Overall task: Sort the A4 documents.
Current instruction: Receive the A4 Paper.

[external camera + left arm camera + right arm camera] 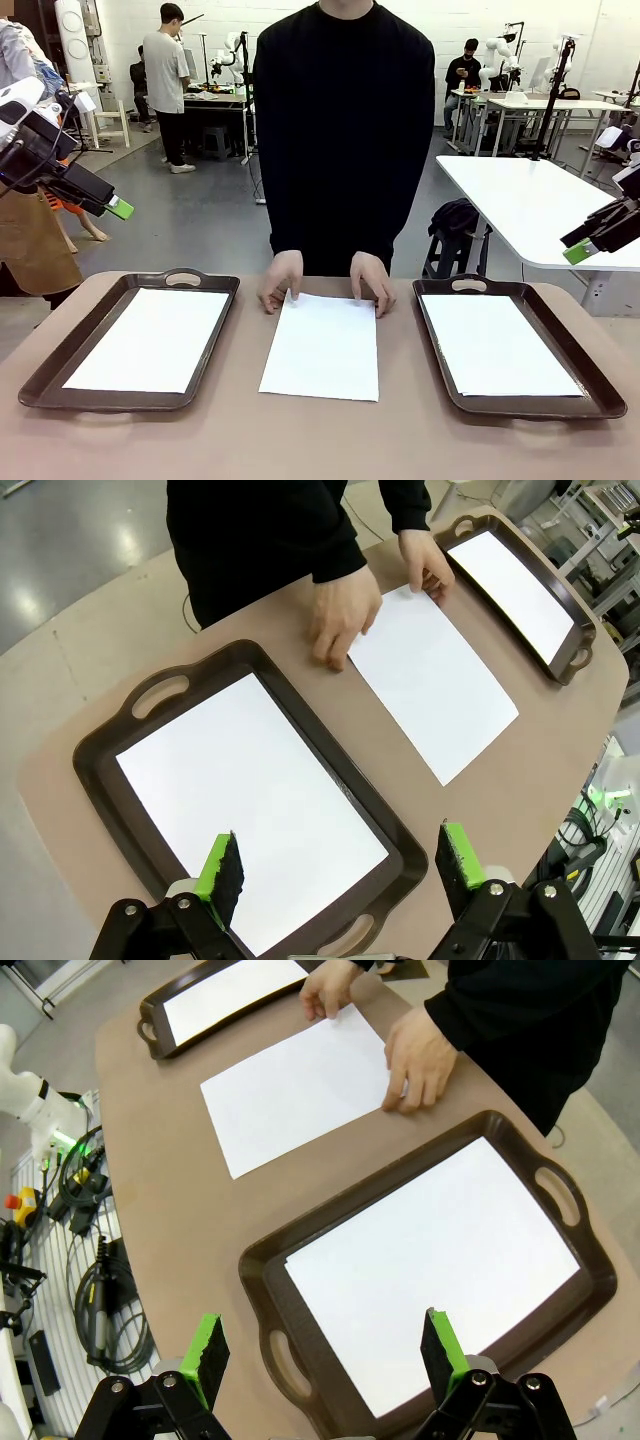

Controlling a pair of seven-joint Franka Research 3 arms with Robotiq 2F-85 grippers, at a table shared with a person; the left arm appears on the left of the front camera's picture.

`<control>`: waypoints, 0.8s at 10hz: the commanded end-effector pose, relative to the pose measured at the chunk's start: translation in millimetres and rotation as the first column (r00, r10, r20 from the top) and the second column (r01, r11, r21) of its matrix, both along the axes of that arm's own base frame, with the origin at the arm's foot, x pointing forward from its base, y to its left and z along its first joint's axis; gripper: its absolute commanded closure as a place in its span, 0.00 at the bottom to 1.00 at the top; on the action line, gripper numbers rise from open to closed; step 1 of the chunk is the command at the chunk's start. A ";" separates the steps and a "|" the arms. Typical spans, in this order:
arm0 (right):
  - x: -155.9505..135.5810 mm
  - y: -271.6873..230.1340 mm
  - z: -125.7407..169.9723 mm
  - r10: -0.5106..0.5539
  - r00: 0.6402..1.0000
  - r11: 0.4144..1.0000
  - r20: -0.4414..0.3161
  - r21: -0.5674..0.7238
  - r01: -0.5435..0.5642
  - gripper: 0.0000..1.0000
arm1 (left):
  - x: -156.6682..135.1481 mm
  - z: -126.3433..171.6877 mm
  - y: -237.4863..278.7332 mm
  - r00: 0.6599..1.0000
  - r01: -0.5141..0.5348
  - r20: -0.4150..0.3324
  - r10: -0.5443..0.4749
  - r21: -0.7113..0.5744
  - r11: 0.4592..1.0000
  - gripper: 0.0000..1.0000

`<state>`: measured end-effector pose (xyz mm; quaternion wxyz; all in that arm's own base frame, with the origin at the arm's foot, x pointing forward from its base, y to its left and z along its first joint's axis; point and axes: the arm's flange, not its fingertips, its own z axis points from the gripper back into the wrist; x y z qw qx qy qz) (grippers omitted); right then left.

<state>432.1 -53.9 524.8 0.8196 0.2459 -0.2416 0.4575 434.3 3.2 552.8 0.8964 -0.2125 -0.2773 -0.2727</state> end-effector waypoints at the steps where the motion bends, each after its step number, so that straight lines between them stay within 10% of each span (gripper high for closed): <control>1: 0.5 0.3 -0.5 -0.006 1.000 1.000 0.005 -0.007 0.006 0.00 | 0.1 0.5 -1.1 1.000 0.001 0.003 -0.001 0.006 1.000 0.00; 8: 0.5 0.3 -0.5 -0.006 1.000 1.000 0.005 -0.007 0.006 0.00 | 0.1 0.5 -1.1 1.000 0.001 0.003 -0.001 0.006 1.000 0.00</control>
